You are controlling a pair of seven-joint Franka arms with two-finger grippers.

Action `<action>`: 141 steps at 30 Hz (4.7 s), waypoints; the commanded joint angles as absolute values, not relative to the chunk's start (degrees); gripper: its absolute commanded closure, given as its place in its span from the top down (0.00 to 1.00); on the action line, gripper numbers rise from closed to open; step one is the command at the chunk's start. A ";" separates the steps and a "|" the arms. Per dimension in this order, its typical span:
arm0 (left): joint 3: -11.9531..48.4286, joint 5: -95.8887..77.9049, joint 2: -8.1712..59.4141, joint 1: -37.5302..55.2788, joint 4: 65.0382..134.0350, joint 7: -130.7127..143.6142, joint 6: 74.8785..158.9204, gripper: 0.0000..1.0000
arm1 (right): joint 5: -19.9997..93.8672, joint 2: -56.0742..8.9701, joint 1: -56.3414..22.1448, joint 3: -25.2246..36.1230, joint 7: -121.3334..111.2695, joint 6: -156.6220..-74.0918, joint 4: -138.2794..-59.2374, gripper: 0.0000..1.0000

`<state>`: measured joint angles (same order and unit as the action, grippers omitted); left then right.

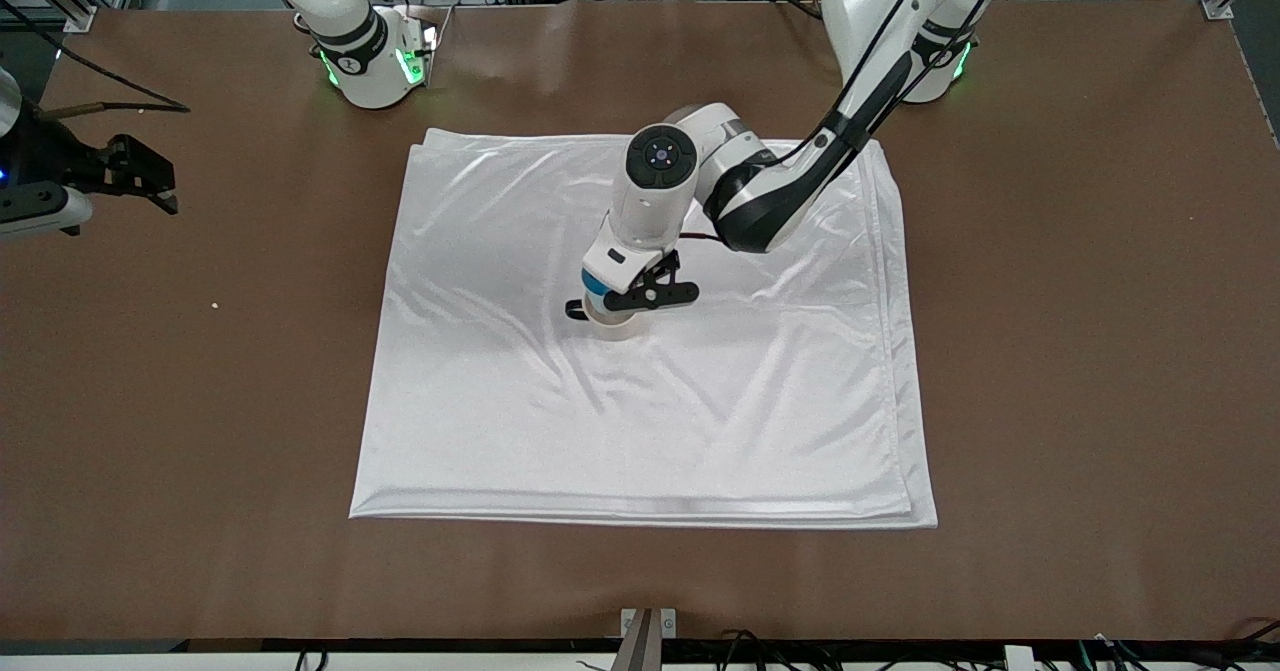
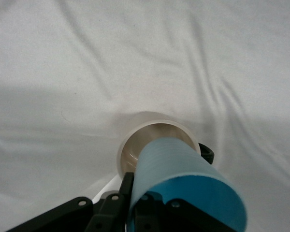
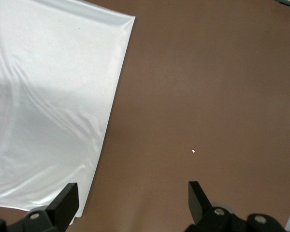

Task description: Place blue cup into white mug on cloth

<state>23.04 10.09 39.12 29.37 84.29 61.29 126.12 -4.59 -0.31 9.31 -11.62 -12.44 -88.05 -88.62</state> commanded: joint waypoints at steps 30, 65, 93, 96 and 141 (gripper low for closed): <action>17.31 12.40 29.81 31.21 82.62 61.96 118.84 1.00 | -2.64 -0.35 9.93 -12.66 2.02 -92.11 -88.86 1.00; 17.58 8.71 8.09 9.06 82.88 34.46 94.31 1.00 | -1.76 0.35 3.16 -2.99 3.08 -91.67 -90.79 1.00; 1.32 -0.26 5.27 6.06 83.58 7.29 91.15 1.00 | -1.76 0.26 2.90 -3.69 5.36 -92.20 -90.70 1.00; 0.88 -0.26 5.27 5.89 83.67 7.12 90.09 1.00 | -1.76 0.35 2.99 -3.69 5.36 -92.02 -90.79 1.00; -1.23 -1.85 2.64 2.64 85.34 2.73 89.21 1.00 | -1.67 0.44 3.08 -3.60 5.45 -92.02 -90.70 1.00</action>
